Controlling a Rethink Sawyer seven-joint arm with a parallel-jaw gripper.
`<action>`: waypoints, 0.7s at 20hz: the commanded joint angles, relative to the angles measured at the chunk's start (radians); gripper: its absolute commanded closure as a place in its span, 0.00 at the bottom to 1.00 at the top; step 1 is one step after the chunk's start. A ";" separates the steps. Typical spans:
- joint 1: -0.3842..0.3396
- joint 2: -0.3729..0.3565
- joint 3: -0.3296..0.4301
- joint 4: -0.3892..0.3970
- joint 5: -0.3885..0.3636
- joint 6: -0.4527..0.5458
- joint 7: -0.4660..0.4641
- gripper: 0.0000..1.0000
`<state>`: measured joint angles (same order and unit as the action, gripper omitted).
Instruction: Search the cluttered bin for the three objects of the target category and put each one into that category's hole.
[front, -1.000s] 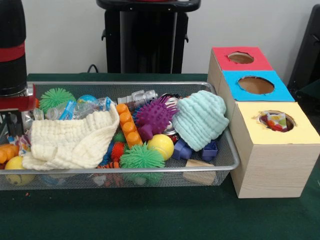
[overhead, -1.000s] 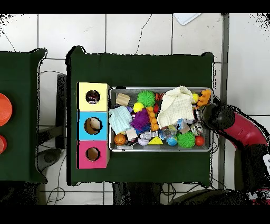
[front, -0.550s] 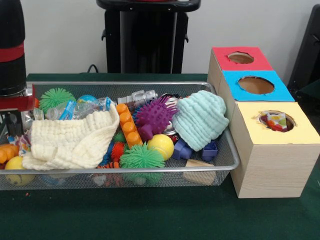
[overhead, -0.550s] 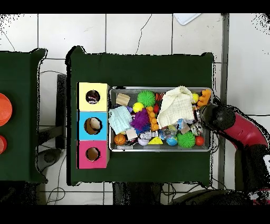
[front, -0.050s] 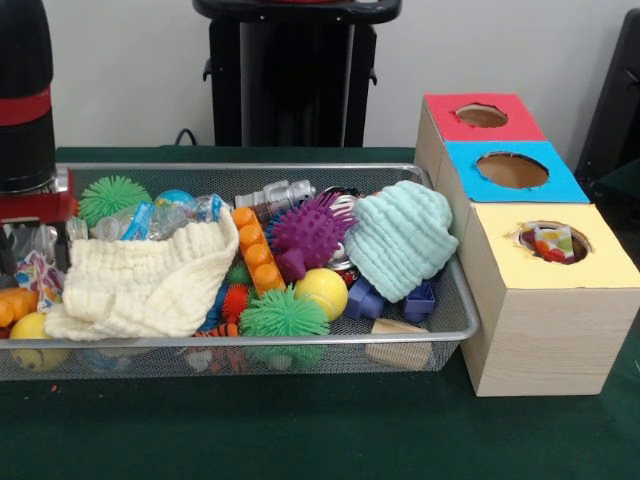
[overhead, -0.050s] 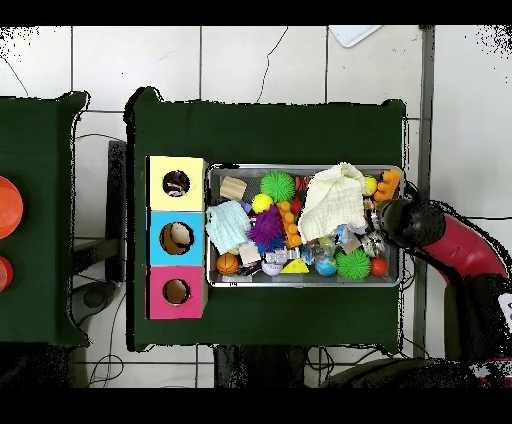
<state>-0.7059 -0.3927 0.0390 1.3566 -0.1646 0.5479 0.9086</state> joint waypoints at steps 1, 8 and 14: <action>-0.009 0.023 0.034 0.069 0.015 0.037 0.163 0.00; -0.012 0.022 0.046 0.082 0.019 0.035 0.159 0.00; -0.016 0.051 0.049 0.080 0.007 0.005 0.155 0.00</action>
<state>-0.7061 -0.3915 0.0390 1.3628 -0.1644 0.5477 0.9086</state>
